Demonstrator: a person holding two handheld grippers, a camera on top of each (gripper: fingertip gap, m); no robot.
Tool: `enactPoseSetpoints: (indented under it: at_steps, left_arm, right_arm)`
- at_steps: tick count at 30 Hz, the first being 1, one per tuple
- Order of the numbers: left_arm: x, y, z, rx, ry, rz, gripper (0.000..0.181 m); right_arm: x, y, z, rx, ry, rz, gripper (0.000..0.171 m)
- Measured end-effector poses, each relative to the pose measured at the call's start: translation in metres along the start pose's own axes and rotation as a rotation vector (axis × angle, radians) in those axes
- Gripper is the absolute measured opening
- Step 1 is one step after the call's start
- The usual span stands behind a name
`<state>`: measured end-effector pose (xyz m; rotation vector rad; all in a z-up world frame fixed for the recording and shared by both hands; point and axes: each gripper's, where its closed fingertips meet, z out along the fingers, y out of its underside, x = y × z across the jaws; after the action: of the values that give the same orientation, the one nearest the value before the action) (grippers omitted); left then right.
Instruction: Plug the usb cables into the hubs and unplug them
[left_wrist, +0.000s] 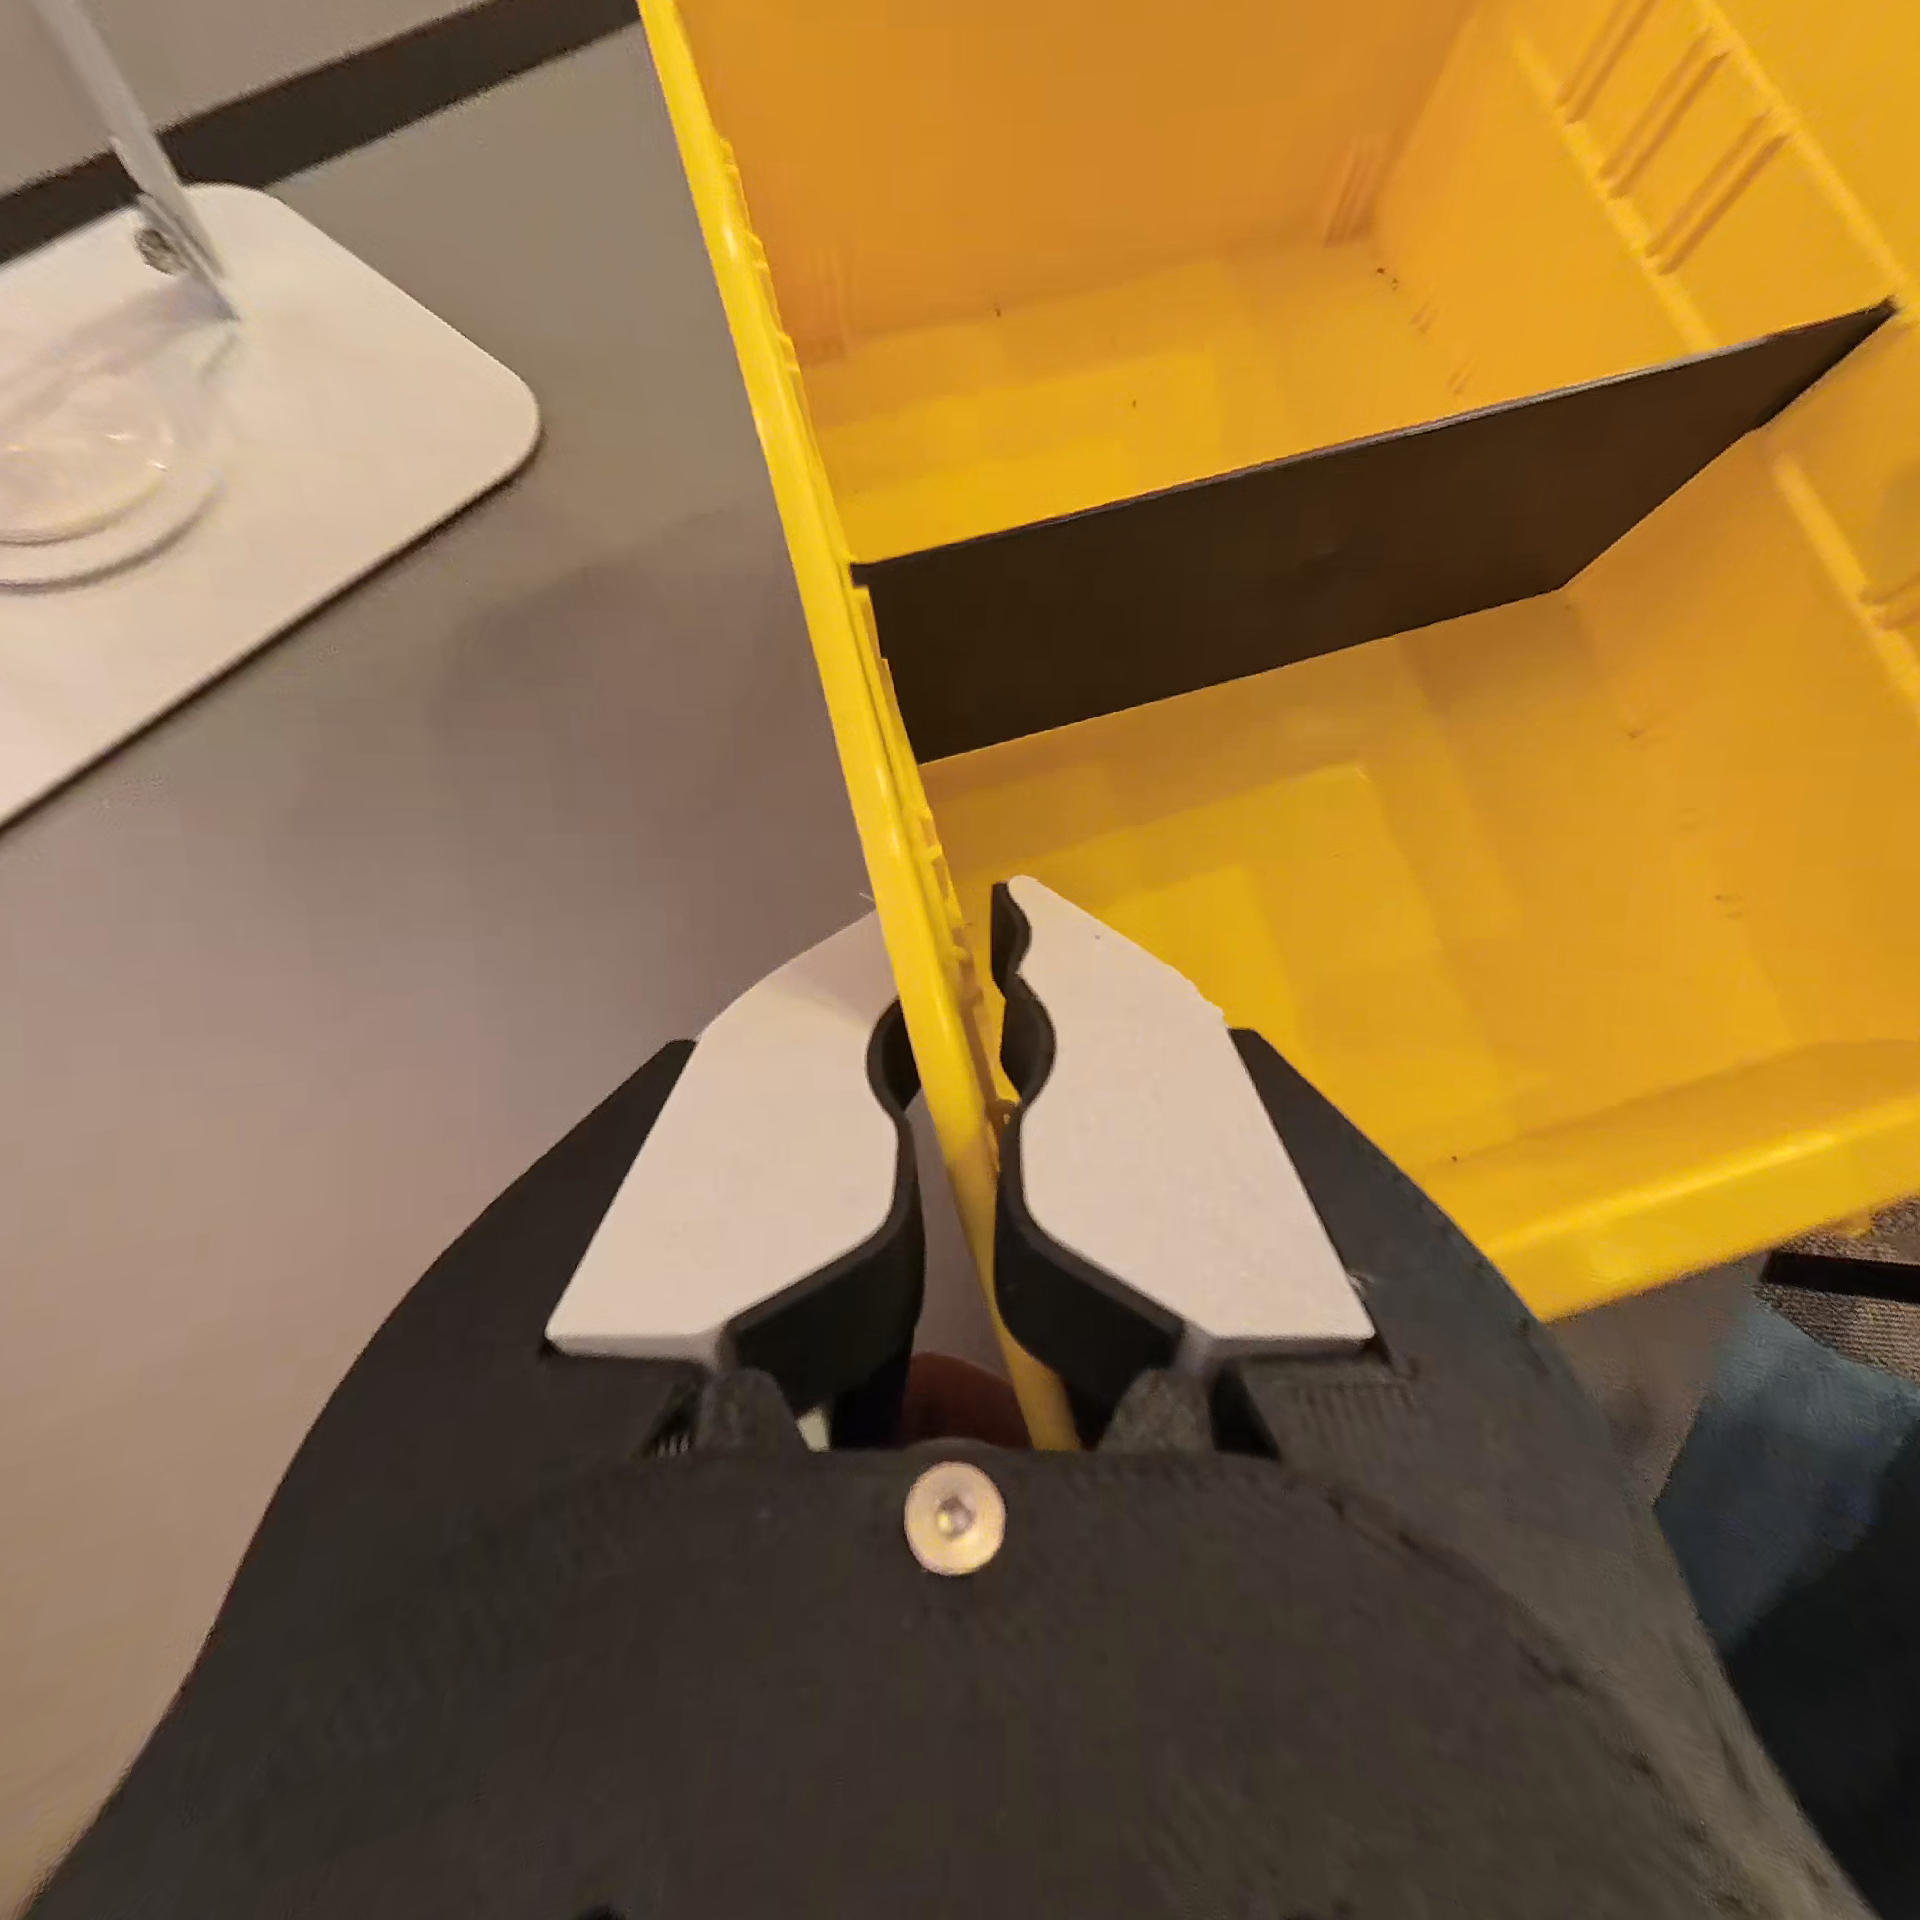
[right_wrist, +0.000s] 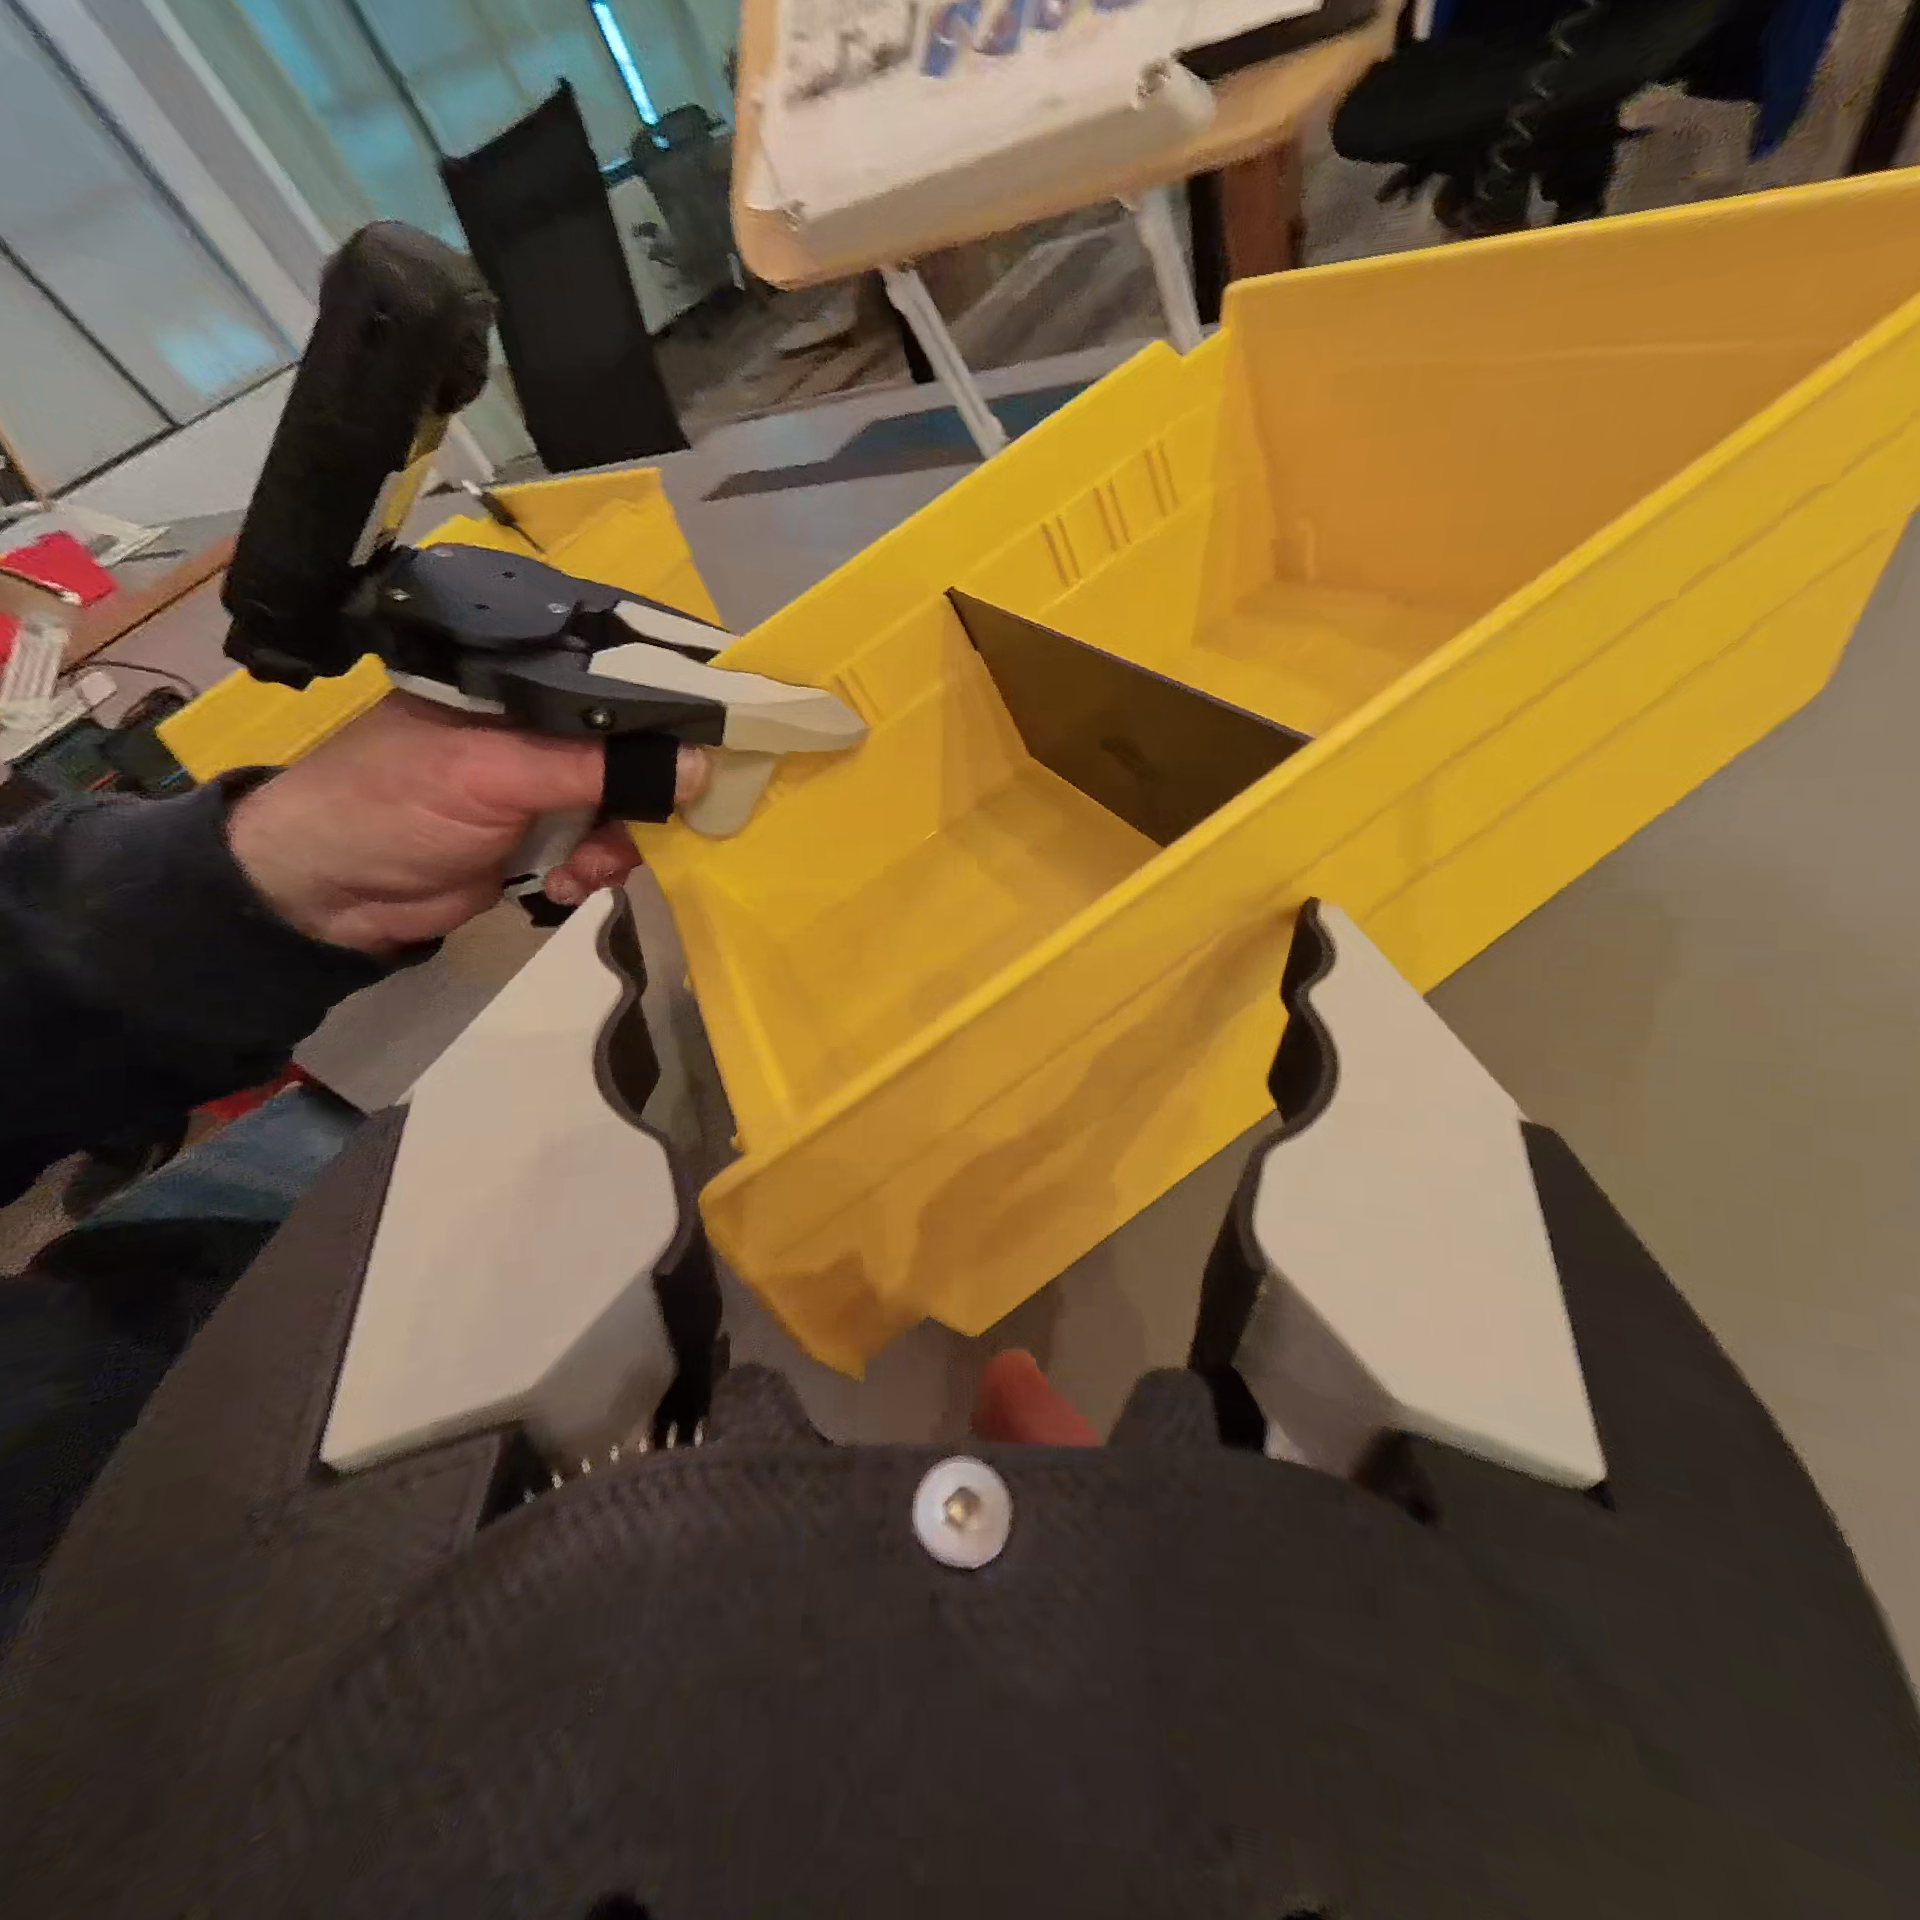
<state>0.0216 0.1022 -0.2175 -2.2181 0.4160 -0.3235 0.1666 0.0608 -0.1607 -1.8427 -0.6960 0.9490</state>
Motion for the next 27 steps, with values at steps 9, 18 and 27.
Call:
enactPoseSetpoints:
  at_steps: [9,18,27]
  left_arm:
    - [0.044,0.0,0.028,-0.021,0.065,-0.037,0.03]
    - [0.102,-0.007,0.028,-0.023,0.267,-0.109,0.073]
    - [0.089,-0.041,-0.027,0.177,0.191,0.033,0.049]
  right_arm:
    - [0.062,0.016,-0.01,-0.095,0.177,-0.043,0.099]
    - [0.119,0.023,-0.037,-0.233,0.312,-0.115,0.048]
    - [0.184,0.009,-0.065,-0.241,0.433,-0.16,0.001]
